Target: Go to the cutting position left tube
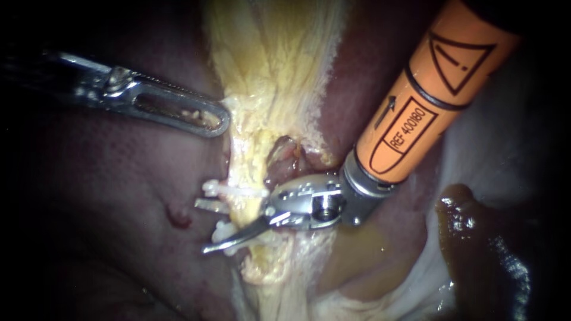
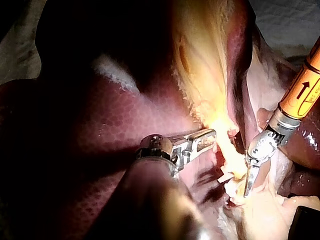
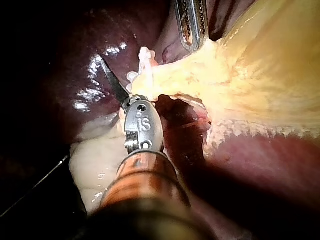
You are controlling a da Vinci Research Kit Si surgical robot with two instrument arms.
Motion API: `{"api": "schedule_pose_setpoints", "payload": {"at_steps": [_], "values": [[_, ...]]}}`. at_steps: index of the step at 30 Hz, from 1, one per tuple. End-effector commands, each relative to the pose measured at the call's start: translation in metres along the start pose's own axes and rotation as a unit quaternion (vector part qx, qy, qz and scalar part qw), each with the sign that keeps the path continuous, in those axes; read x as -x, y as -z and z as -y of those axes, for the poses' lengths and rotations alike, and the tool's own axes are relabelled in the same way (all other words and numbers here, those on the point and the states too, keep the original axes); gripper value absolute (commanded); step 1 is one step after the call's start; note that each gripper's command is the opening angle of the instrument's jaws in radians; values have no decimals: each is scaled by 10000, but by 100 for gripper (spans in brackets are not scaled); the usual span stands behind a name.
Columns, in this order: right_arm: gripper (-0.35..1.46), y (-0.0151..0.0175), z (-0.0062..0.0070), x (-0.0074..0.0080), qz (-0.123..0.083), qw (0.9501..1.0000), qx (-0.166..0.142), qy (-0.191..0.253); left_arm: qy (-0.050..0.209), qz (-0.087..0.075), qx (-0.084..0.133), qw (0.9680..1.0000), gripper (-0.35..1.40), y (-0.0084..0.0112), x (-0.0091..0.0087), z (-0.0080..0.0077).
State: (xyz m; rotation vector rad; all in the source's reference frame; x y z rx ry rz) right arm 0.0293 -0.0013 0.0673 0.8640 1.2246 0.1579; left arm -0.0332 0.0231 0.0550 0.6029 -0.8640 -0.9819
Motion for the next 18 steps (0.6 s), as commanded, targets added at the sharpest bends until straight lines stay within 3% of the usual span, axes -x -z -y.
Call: {"api": "schedule_pose_setpoints", "payload": {"at_steps": [1, 18], "values": [[142, 1, 0, 0, -19, 10000, -2, 0, 0, 0, -1, 10000, -35, 0, 0, 0], [142, 3, -2, -1, -38, 10000, -6, -5, 0, -1, -3, 10000, -35, 0, 0, -1]]}}
